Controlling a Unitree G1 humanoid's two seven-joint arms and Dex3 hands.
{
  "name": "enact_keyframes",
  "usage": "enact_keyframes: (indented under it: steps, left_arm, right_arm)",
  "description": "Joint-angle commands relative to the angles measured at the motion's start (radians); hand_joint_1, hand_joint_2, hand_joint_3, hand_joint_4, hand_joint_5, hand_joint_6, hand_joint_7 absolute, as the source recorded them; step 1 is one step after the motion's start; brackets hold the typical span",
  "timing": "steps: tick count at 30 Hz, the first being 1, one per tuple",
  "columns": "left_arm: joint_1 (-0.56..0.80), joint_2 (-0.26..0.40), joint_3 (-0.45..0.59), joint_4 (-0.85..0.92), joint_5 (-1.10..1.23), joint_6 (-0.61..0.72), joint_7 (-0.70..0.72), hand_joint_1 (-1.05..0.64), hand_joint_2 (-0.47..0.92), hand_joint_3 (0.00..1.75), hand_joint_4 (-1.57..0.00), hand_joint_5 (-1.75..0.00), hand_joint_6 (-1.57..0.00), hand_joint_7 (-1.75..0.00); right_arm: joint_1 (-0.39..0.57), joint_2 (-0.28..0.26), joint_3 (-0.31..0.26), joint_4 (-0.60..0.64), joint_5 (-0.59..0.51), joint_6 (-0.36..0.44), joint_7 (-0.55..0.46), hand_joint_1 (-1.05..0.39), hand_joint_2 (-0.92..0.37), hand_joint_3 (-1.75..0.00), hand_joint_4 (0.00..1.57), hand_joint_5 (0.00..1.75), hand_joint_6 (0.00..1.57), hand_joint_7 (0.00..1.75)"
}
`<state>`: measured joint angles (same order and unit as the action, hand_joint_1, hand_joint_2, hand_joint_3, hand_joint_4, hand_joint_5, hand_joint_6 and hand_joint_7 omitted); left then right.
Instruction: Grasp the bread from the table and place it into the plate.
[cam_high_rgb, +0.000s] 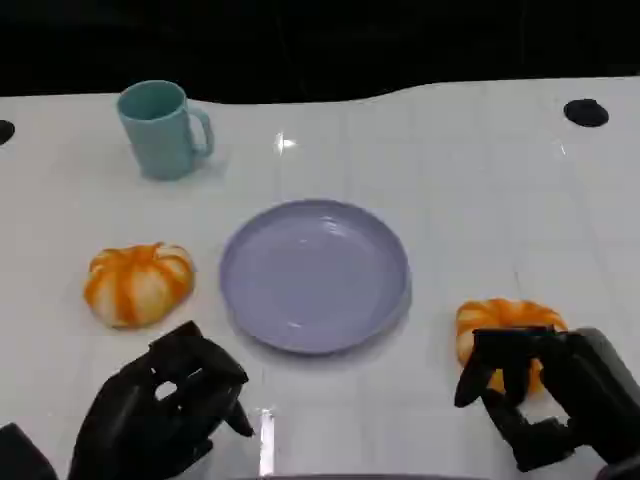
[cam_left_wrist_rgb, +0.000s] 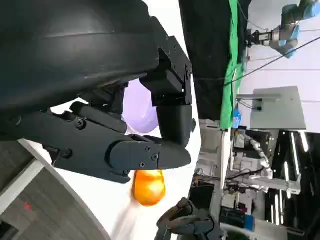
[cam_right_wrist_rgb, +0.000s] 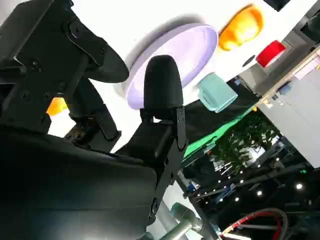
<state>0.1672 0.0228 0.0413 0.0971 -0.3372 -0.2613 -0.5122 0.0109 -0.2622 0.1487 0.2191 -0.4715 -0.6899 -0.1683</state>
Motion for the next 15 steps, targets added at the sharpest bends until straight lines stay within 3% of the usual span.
enact_keyframes:
  steps: [1,15]
  left_arm:
    - [0.000,0.009,0.006,0.002,-0.002,-0.009,0.000,-0.53,0.92,0.32,-0.63,-1.75,-0.57,-1.44]
    - [-0.001,0.007,0.008,0.002,0.000,-0.014,0.003,-0.52,0.92,0.32,-0.64,-1.75,-0.57,-1.44]
  right_arm:
    - [0.009,-0.009,-0.011,-0.009,0.016,0.009,0.004,0.06,-0.12,-1.52,0.97,1.71,0.94,1.23]
    - [0.005,-0.010,-0.010,0.005,0.005,-0.006,-0.011,0.04,-0.13,-1.51,0.96,1.74,0.92,1.25]
